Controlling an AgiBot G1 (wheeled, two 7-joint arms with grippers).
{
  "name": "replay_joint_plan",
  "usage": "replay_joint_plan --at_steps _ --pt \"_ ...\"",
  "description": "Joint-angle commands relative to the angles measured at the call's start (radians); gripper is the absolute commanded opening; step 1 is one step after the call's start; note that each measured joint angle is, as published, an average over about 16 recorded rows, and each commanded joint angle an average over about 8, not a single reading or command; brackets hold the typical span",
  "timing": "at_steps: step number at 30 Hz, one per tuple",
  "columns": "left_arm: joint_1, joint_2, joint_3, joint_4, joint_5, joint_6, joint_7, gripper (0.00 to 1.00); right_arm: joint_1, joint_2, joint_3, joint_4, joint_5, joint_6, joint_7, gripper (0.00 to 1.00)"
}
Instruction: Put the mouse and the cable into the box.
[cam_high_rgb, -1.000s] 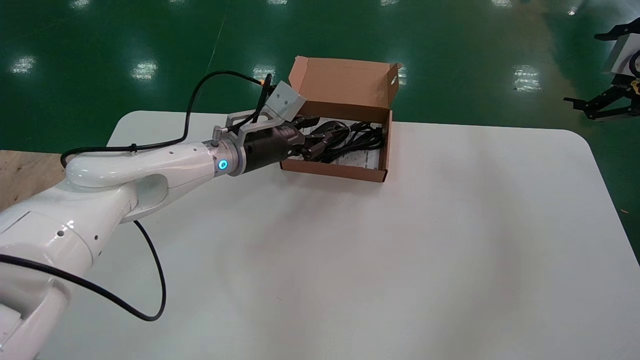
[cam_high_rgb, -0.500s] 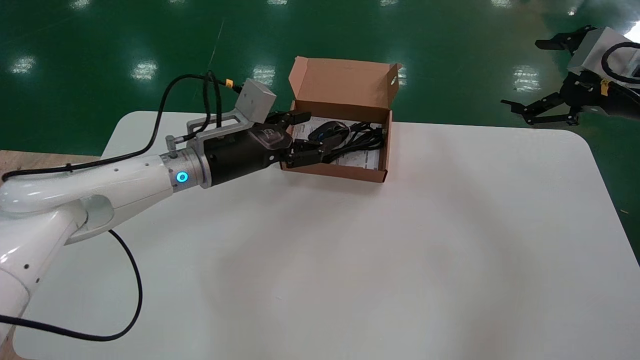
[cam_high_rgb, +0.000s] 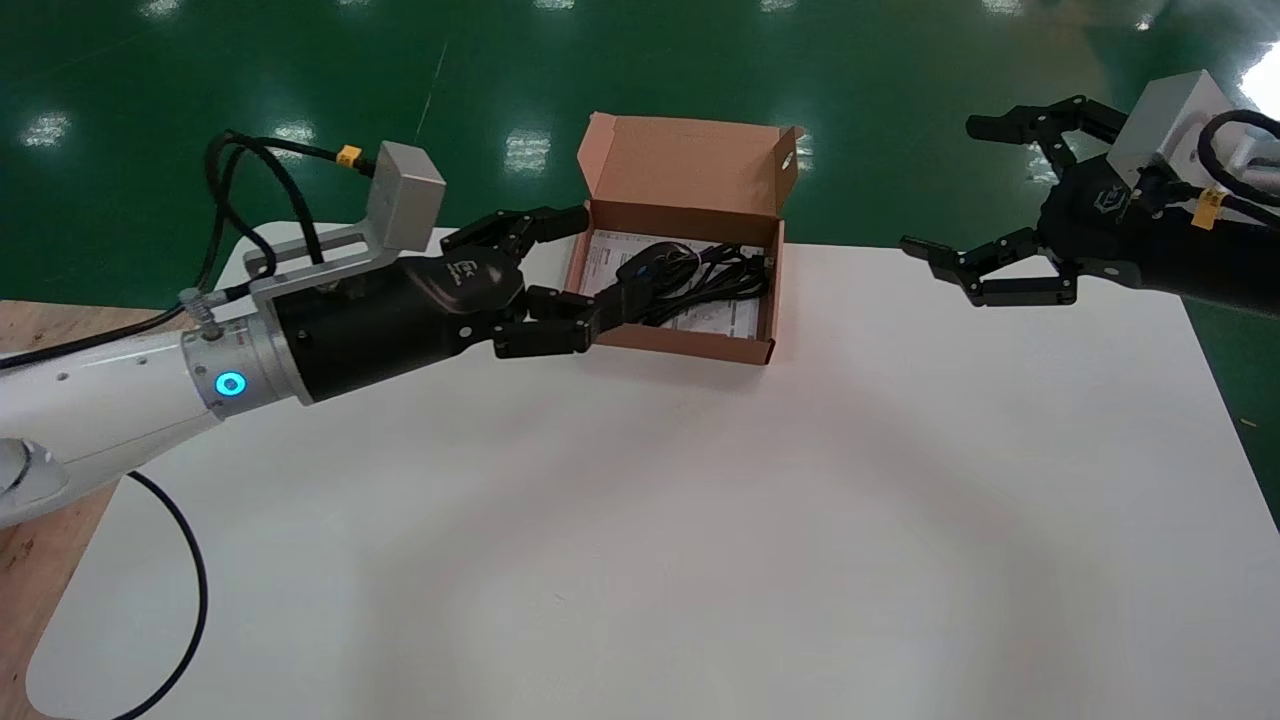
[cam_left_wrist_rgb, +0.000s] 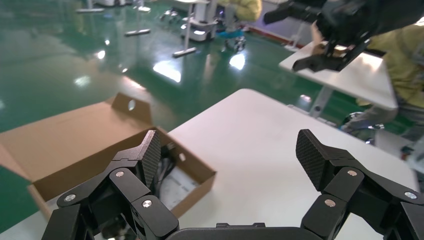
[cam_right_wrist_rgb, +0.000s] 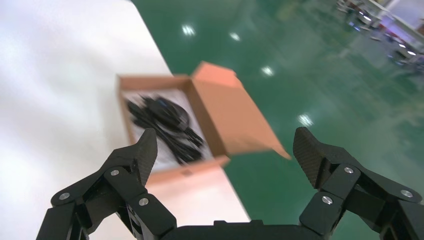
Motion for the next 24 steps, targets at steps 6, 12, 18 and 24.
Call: replay_joint_plan --at_steps 6,12,18,24 --pt "0.056 -0.088 -0.074 -0.120 -0.016 0.096 -0.042 1.00 -0.108 0.030 0.048 0.150 0.084 -0.058 0.126 1.00" --pt "0.105 -0.163 -0.137 -0.222 -0.029 0.178 -0.079 1.00 -0.201 0.055 0.090 0.277 0.156 -0.107 0.234 1.00" --pt "0.153 -0.239 -0.201 -0.325 -0.042 0.260 -0.115 1.00 -0.293 0.081 0.131 0.406 0.228 -0.156 0.343 1.00" --pt "0.201 -0.314 -0.264 -0.427 -0.055 0.342 -0.151 1.00 -0.386 0.107 0.173 0.533 0.300 -0.205 0.451 1.00"
